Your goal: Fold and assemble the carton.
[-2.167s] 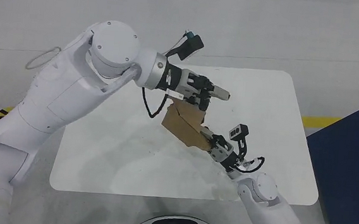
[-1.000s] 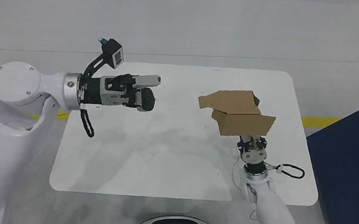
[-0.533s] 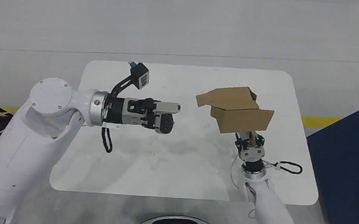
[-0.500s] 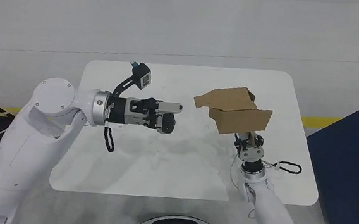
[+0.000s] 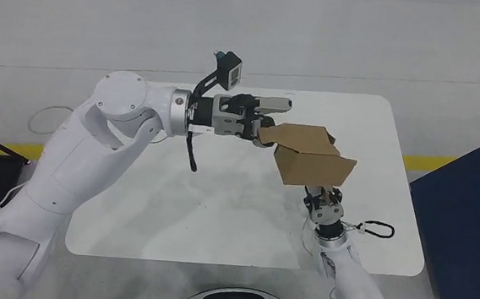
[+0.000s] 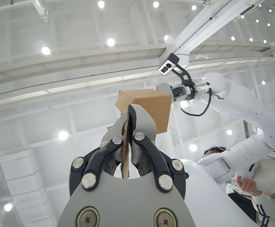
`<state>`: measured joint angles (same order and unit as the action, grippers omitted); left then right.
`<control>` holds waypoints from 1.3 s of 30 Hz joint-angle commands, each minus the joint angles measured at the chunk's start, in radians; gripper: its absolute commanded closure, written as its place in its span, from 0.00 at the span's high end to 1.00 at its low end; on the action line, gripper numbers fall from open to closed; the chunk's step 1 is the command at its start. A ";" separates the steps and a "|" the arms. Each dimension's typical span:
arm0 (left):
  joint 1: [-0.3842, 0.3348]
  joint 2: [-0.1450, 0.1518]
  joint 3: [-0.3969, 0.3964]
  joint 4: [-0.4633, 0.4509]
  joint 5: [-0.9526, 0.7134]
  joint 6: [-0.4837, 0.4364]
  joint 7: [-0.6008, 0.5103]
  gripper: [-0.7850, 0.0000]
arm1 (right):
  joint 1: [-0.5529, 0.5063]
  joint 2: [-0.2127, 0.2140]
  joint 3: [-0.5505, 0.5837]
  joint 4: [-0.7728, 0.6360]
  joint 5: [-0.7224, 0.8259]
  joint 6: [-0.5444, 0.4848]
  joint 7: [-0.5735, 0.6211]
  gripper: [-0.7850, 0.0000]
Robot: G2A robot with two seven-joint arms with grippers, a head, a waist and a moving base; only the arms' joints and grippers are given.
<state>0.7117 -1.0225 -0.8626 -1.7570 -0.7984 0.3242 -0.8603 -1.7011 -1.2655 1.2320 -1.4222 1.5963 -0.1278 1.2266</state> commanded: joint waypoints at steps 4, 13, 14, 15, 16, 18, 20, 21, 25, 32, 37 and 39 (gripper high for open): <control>-0.152 -0.050 0.091 0.070 -0.005 0.019 0.001 0.89 | -0.007 -0.005 -0.005 0.011 -0.014 -0.001 0.007 0.00; -0.323 -0.157 0.269 0.208 -0.029 0.017 0.001 1.00 | 0.006 -0.011 -0.023 0.058 -0.097 0.020 0.055 0.00; -0.336 -0.168 0.282 0.223 -0.031 0.013 0.003 1.00 | 0.011 -0.011 -0.028 0.064 -0.122 0.022 0.063 0.00; -0.347 -0.178 0.292 0.237 -0.034 0.011 0.003 1.00 | 0.015 -0.010 -0.031 0.072 -0.146 0.019 0.068 0.00; -0.358 -0.186 0.299 0.249 -0.035 0.009 0.001 1.00 | 0.019 -0.010 -0.032 0.078 -0.169 0.011 0.070 0.00; -0.375 -0.199 0.305 0.272 -0.035 0.008 -0.006 1.00 | 0.022 -0.010 -0.032 0.088 -0.198 -0.007 0.075 0.00; -0.384 -0.204 0.302 0.289 -0.027 0.012 -0.016 1.00 | 0.025 -0.010 -0.025 0.098 -0.225 -0.041 0.070 0.00; -0.385 -0.205 0.298 0.293 -0.023 0.014 -0.023 1.00 | 0.025 -0.010 -0.017 0.103 -0.245 -0.080 0.056 0.00; -0.368 -0.194 0.266 0.287 0.008 0.025 -0.055 1.00 | 0.024 -0.012 -0.008 0.098 -0.339 -0.208 -0.010 0.00; -0.274 -0.144 0.168 0.178 0.095 0.045 -0.107 1.00 | 0.021 -0.017 0.001 0.083 -0.420 -0.349 -0.080 0.00; -0.162 -0.101 0.081 0.044 0.136 0.048 -0.160 1.00 | 0.021 -0.017 0.001 0.083 -0.420 -0.349 -0.080 0.00; -0.116 -0.085 0.041 -0.010 0.158 0.048 -0.168 1.00 | 0.021 -0.017 0.001 0.083 -0.420 -0.349 -0.080 0.00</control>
<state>0.5680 -1.1160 -0.7990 -1.7363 -0.6529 0.3725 -1.0262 -1.6805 -1.2820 1.2328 -1.3390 1.1759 -0.4767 1.1470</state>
